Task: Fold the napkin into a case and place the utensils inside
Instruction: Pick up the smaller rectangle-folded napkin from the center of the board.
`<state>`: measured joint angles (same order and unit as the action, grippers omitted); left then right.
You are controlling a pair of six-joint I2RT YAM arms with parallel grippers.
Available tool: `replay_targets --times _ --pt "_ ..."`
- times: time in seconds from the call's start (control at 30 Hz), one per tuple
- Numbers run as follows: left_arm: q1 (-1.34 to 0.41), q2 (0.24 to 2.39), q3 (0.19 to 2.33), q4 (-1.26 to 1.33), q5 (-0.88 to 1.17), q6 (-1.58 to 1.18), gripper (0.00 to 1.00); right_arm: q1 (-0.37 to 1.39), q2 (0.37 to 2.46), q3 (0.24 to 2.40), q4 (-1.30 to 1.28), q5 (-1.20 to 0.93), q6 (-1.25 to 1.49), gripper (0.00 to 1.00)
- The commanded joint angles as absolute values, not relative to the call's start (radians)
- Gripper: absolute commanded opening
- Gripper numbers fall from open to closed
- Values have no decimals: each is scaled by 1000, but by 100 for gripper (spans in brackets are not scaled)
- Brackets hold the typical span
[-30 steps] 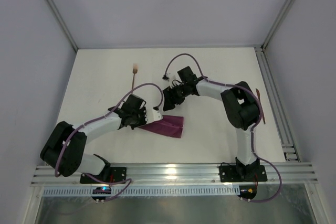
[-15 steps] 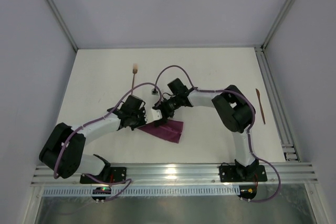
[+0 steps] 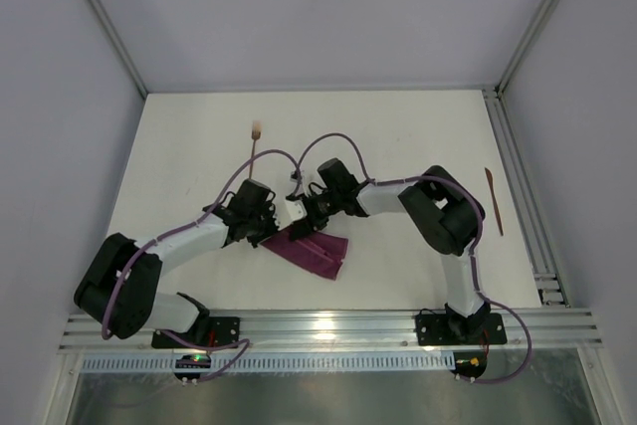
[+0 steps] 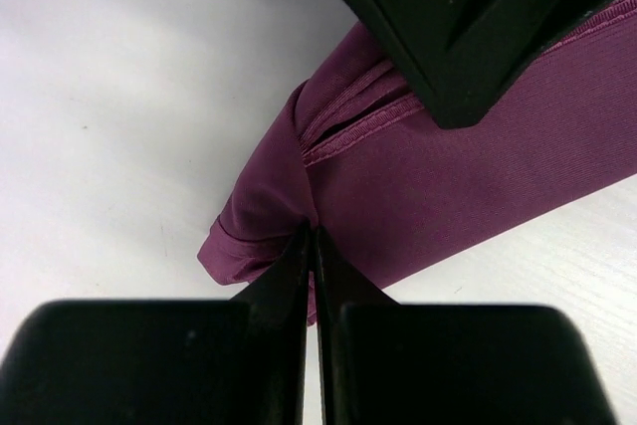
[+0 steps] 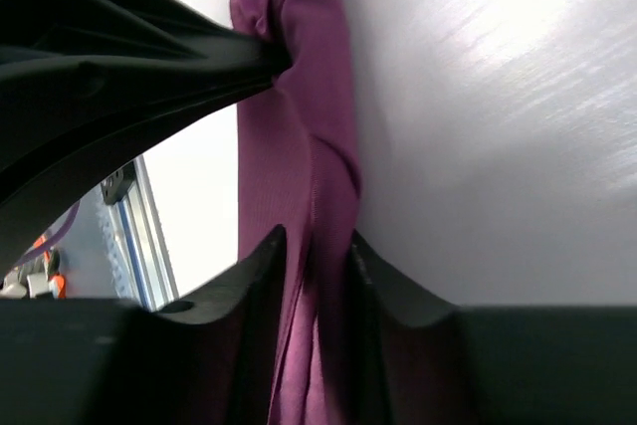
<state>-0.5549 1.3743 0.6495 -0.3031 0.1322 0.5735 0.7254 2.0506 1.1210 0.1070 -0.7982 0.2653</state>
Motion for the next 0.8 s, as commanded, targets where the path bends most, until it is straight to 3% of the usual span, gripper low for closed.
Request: replay_targets --times 0.0,0.1,0.23,0.27,0.5,0.67,0.77 --pt "-555 1361 646 -311 187 517 0 741 2121 1045 113 -626 334 30" --pt "-551 1356 650 -310 187 514 0 739 2128 1035 138 -635 364 25" --pt "-549 1351 652 -307 190 508 0 739 2122 1035 152 -649 376 11" --pt "-549 1350 653 -307 192 506 0 739 2120 1035 152 -649 376 3" --pt "-542 1304 684 -336 169 492 1 739 2013 1043 55 -528 319 3" --pt "-494 1229 745 -405 198 466 24 741 1905 1051 -96 -260 252 3" --pt "-437 1204 796 -457 239 439 28 739 1836 1039 -138 -164 219 3"
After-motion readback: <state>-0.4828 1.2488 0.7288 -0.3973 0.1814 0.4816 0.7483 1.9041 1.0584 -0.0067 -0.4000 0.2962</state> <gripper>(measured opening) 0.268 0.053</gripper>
